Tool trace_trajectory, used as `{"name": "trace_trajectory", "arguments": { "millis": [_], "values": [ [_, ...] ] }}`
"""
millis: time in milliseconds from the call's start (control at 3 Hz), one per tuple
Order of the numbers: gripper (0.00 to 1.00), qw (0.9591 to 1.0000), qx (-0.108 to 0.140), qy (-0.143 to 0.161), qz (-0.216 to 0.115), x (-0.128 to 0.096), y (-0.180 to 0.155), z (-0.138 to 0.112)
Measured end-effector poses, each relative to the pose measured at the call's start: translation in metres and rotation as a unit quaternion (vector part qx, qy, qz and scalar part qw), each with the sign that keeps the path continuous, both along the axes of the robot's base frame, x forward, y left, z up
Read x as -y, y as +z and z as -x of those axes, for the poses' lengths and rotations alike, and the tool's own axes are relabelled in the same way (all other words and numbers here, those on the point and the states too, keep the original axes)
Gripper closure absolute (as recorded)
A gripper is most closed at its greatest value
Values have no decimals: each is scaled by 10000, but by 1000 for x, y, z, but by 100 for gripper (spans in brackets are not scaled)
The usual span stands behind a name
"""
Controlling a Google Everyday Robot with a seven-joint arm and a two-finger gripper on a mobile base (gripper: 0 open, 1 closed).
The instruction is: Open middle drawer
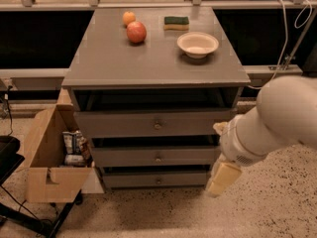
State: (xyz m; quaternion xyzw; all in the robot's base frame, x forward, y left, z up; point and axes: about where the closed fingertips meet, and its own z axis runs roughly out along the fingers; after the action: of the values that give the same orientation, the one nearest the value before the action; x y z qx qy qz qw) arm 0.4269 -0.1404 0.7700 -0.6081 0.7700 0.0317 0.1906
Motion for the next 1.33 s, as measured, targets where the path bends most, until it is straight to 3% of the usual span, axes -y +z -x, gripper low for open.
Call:
{"name": "trace_trajectory", "arguments": {
  "millis": [333, 667, 1000, 1333],
  "values": [
    [0, 9976, -87, -149, -670, -22, -63, -12],
    [0, 9958, 199, -284, -847, -26, -67, -32],
    [0, 9969, 178, -269, -716, -30, -77, -36],
    [0, 9986, 120, -306, -414, -32, -112, -46]
  ]
}}
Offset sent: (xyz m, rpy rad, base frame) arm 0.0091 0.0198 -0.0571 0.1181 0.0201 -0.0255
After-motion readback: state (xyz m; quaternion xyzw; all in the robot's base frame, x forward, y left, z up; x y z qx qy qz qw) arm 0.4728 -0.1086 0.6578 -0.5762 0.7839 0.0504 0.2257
